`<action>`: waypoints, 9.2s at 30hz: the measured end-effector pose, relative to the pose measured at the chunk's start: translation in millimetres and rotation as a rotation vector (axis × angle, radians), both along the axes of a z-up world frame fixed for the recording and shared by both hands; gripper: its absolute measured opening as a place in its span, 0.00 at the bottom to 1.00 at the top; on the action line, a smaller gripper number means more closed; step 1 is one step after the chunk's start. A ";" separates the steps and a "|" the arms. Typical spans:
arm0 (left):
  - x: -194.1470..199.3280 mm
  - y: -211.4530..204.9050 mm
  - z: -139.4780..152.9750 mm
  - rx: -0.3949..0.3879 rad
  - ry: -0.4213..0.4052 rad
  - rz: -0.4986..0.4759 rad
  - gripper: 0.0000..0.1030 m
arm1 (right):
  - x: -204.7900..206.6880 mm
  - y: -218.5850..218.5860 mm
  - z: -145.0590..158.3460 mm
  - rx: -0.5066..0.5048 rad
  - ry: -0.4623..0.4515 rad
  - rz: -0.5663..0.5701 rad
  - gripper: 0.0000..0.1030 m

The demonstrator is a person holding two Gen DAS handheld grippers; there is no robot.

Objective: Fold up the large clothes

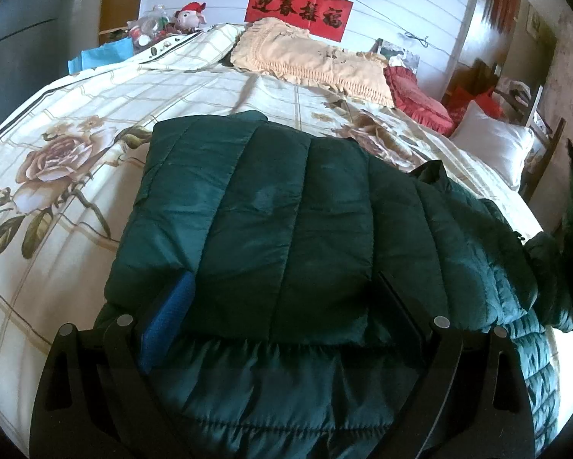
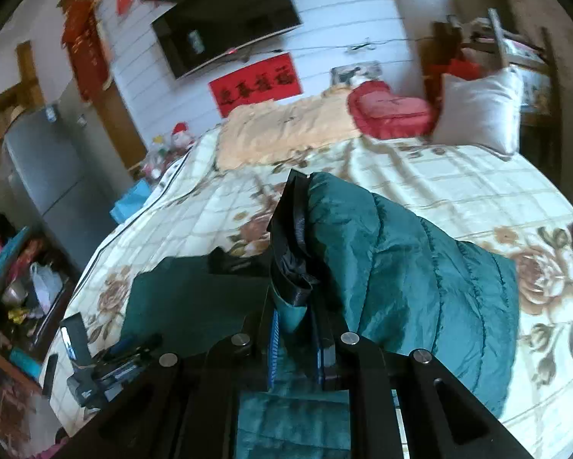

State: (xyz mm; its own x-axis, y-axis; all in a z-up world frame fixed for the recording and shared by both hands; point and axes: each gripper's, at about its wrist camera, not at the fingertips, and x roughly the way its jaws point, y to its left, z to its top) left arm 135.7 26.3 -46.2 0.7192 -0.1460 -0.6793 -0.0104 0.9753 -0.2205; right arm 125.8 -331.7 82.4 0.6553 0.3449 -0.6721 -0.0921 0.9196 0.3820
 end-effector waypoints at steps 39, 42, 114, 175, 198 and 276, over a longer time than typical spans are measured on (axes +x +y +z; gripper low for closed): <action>-0.6 2.1 0.4 -0.007 -0.001 -0.001 0.91 | 76.9 142.4 -112.9 0.391 0.329 0.220 0.30; -0.7 4.4 0.3 -0.008 -0.001 -0.001 0.91 | 69.1 133.4 -95.1 0.410 0.300 0.215 0.47; 13.5 54.5 67.6 -0.062 0.034 0.021 0.13 | 13.2 -14.0 -60.8 -0.019 0.133 -0.096 0.66; 60.8 -8.3 -1.6 0.091 0.086 -0.006 0.85 | 19.0 -4.3 -116.4 -0.268 0.277 -0.135 0.67; 58.2 -6.6 -1.5 0.083 0.075 -0.014 0.87 | 32.8 114.8 -105.7 -0.296 0.210 0.081 0.67; -214.1 128.0 5.2 -0.063 0.264 -0.043 0.87 | -205.8 -4.2 -100.7 -0.124 0.434 0.075 0.80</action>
